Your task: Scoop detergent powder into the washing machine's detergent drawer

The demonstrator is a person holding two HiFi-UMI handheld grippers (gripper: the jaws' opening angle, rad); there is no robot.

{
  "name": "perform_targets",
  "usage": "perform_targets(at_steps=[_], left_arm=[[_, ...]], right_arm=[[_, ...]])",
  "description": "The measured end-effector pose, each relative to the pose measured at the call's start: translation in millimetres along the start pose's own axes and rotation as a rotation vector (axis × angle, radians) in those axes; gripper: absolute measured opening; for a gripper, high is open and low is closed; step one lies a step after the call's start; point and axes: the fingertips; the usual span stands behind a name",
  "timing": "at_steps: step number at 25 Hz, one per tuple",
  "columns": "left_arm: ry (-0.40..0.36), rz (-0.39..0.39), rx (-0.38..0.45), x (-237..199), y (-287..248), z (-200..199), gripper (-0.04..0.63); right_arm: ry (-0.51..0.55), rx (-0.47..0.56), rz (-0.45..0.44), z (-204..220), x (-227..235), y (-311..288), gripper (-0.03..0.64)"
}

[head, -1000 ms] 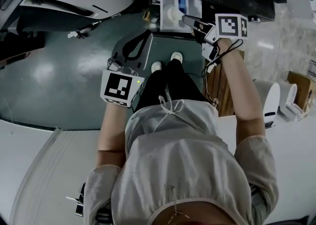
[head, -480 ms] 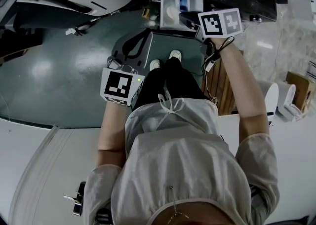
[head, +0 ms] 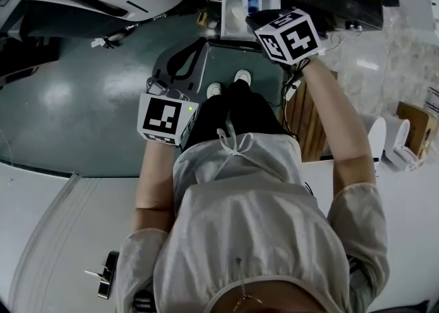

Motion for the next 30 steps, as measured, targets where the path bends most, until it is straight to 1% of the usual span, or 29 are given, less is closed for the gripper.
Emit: perform_targets(at_steps=[3, 8, 13, 18, 22, 27, 30], left_arm=[[0.001, -0.006, -0.002, -2, 2, 0, 0.021], [-0.001, -0.015, -0.003, -6, 4, -1, 0.021], [-0.006, -0.014, -0.004, -5, 4, -2, 0.021], [-0.013, -0.008, -0.007, -5, 5, -3, 0.021], [-0.015, -0.003, -0.006, -5, 5, -4, 0.021], [-0.014, 0.001, -0.006, -7, 6, -5, 0.021], [-0.022, 0.002, -0.004, -8, 8, -5, 0.021]], right_arm=[[0.076, -0.01, 0.039, -3, 0, -1, 0.014], [0.231, -0.034, 0.127, -9, -2, 1, 0.014], [0.42, -0.039, 0.242, -13, 0, 5, 0.014], [0.637, -0.043, 0.353, -16, 0, 7, 0.014], [0.728, -0.044, 0.398, -19, -2, 8, 0.014], [0.873, -0.048, 0.474, -22, -3, 11, 0.014], [0.937, -0.039, 0.512, -25, -6, 13, 0.014]])
Point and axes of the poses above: the fingertips, and each gripper's own axes: y backward along the fingers, x to its right, z out of its underside, and after that the axes turned 1 degree about y, right-handed
